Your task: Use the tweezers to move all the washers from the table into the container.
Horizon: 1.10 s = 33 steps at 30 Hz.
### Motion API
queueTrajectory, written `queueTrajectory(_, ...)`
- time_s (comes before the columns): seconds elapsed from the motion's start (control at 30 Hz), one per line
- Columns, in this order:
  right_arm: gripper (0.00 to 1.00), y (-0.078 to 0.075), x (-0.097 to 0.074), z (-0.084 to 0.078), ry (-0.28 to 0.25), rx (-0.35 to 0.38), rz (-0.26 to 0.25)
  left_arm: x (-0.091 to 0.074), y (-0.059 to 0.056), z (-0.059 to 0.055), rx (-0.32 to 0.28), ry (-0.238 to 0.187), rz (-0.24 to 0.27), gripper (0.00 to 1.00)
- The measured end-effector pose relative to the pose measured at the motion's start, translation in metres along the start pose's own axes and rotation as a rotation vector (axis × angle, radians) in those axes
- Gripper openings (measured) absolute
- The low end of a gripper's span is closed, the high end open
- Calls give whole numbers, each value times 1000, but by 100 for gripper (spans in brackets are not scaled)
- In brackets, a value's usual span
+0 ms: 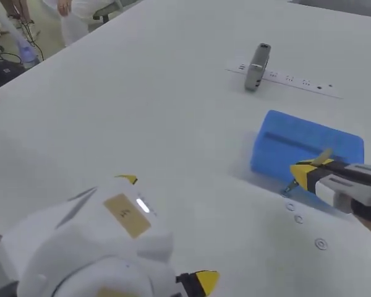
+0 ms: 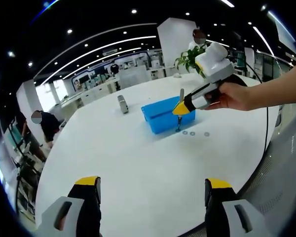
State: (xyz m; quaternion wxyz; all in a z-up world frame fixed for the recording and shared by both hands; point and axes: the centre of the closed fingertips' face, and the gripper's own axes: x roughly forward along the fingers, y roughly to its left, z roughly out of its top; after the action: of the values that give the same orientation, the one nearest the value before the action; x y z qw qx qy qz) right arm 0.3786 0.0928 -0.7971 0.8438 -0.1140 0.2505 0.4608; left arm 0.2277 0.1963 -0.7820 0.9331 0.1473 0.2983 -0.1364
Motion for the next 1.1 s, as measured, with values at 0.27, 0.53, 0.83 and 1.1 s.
queueTrajectory(0.27,3,-3,4,-5,17,-30,-3,1,0,-1,4,3,-2,89)
queueTrajectory(0.53,3,-3,3,-2,6,-35,-6,1,0,0,1,1,-2,89)
queueTrajectory(0.83,3,-6,7,-5,9,-14,-6,1,0,-1,4,6,-3,89)
queueTrajectory(1.1,3,-9,9,-5,9,-42,-22,1,-1,-1,9,8,-6,89)
